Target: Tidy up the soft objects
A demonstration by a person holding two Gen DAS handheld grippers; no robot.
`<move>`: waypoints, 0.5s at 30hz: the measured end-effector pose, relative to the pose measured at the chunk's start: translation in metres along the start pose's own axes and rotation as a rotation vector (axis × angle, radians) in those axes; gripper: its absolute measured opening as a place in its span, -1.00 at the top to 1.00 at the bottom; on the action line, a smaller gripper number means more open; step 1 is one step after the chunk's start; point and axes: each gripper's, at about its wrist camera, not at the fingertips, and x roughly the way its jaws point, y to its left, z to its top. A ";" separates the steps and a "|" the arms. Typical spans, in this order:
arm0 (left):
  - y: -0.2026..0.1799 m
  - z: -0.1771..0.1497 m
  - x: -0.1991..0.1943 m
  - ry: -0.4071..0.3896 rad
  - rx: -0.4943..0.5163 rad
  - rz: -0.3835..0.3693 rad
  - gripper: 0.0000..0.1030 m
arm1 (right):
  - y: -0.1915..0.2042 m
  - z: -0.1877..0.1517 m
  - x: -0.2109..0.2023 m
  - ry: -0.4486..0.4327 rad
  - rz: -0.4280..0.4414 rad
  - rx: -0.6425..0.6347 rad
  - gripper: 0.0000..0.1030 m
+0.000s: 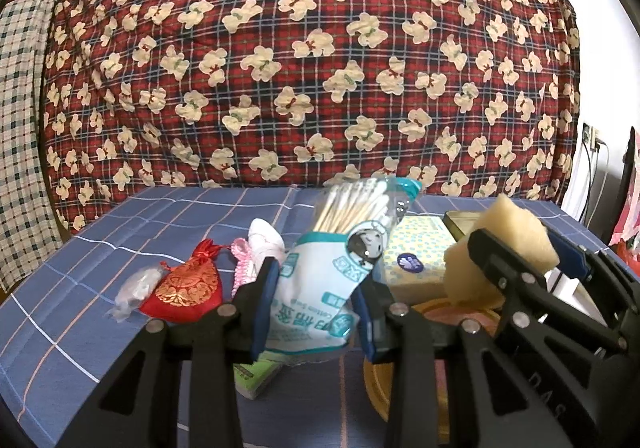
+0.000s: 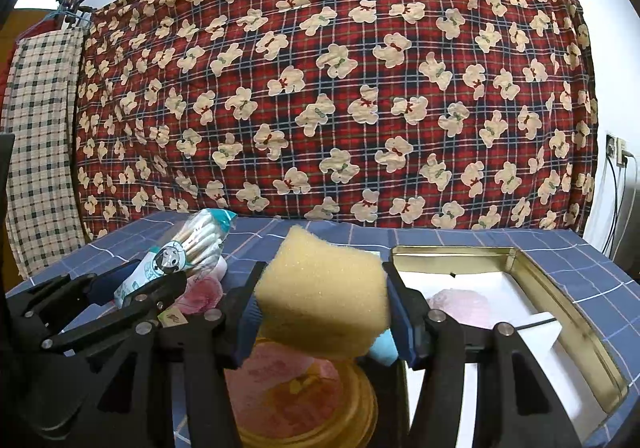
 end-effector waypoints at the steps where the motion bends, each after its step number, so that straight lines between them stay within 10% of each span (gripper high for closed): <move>1: -0.001 0.000 0.000 -0.001 0.001 0.001 0.33 | -0.001 0.000 0.000 0.000 -0.002 0.001 -0.12; 15: -0.007 0.001 -0.004 -0.016 0.000 0.001 0.33 | -0.008 0.000 -0.006 -0.016 -0.032 0.007 -0.12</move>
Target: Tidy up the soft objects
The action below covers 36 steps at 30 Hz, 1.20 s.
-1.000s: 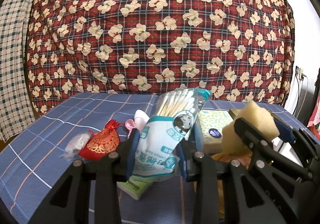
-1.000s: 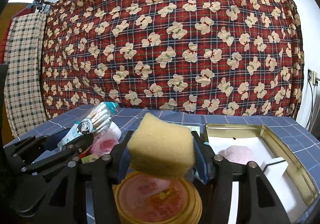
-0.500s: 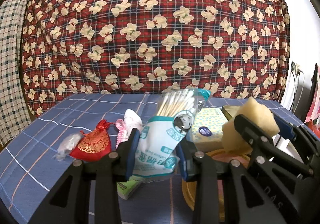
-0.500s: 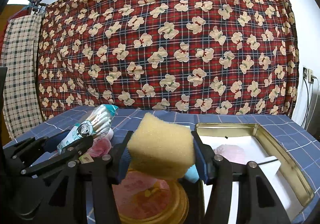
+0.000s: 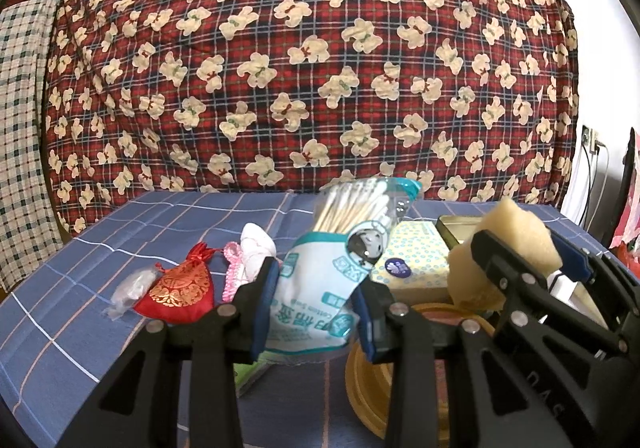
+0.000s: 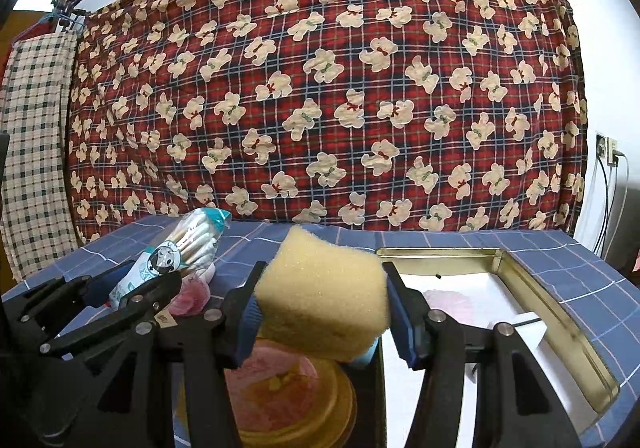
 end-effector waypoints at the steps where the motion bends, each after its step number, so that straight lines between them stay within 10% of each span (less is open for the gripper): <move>1: 0.000 0.000 0.000 0.000 -0.001 0.000 0.33 | 0.000 0.000 0.000 0.000 -0.001 0.001 -0.12; 36: -0.031 0.002 0.003 -0.022 -0.002 -0.082 0.33 | -0.031 0.001 -0.009 -0.016 -0.042 0.012 -0.12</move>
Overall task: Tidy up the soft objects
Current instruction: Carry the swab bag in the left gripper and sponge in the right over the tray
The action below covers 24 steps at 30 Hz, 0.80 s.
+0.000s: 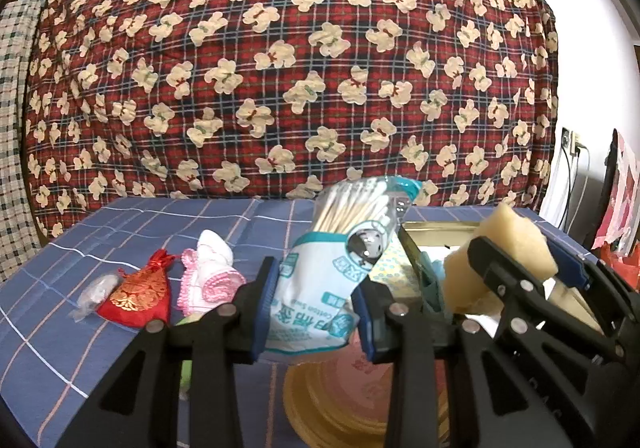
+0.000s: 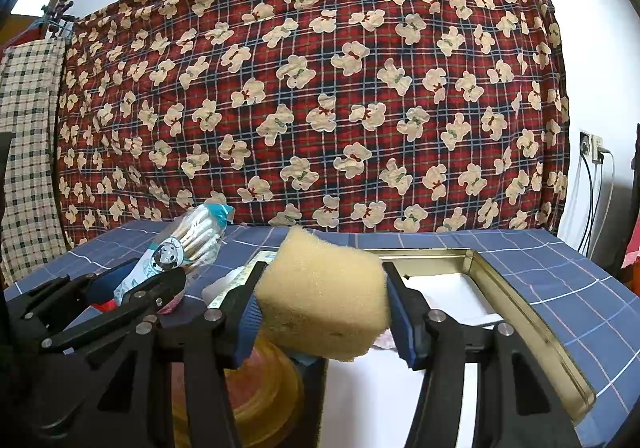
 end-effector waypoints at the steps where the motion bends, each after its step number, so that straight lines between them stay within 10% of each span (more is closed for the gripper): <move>1: -0.001 0.000 0.000 0.001 -0.001 -0.004 0.33 | -0.002 0.000 -0.001 -0.006 -0.001 0.000 -0.12; 24: -0.033 -0.001 0.006 0.048 0.008 -0.088 0.33 | -0.037 0.003 -0.013 -0.034 -0.029 -0.003 -0.12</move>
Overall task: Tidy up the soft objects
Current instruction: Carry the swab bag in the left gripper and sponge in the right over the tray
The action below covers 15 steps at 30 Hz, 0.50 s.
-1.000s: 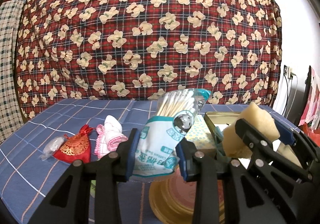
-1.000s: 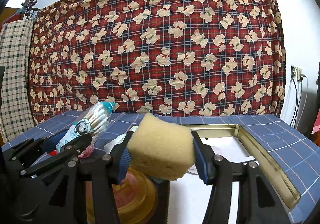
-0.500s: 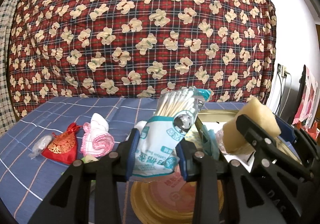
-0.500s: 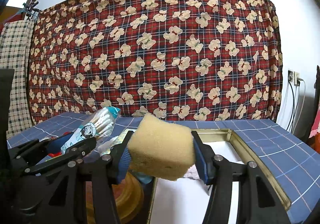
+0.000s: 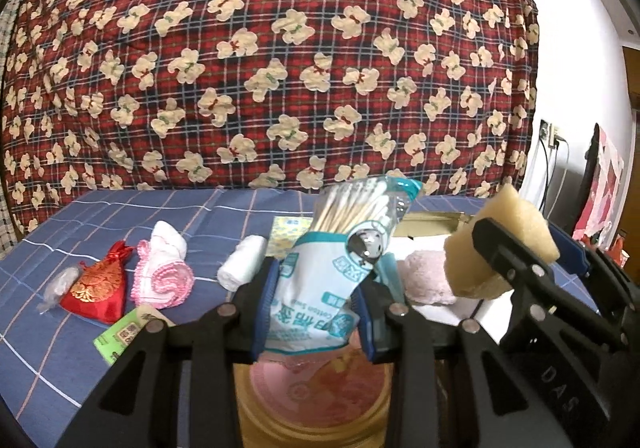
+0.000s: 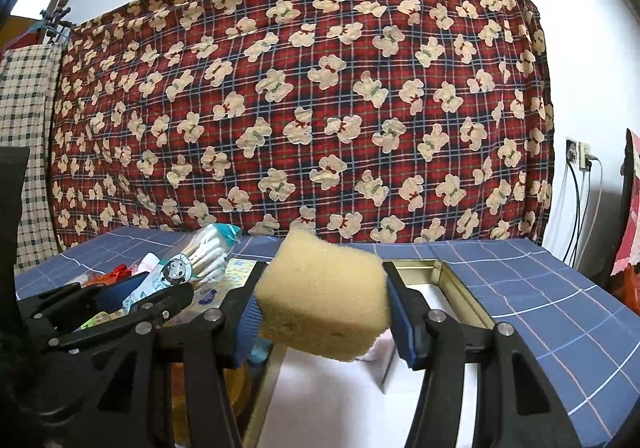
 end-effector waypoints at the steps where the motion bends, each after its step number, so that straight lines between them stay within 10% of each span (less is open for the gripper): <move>1: -0.002 0.001 0.001 0.005 0.001 -0.006 0.33 | -0.004 0.001 0.000 0.001 -0.002 0.002 -0.12; 15: -0.045 0.016 0.004 0.050 0.060 -0.104 0.33 | -0.077 0.020 0.007 0.037 -0.052 0.064 -0.12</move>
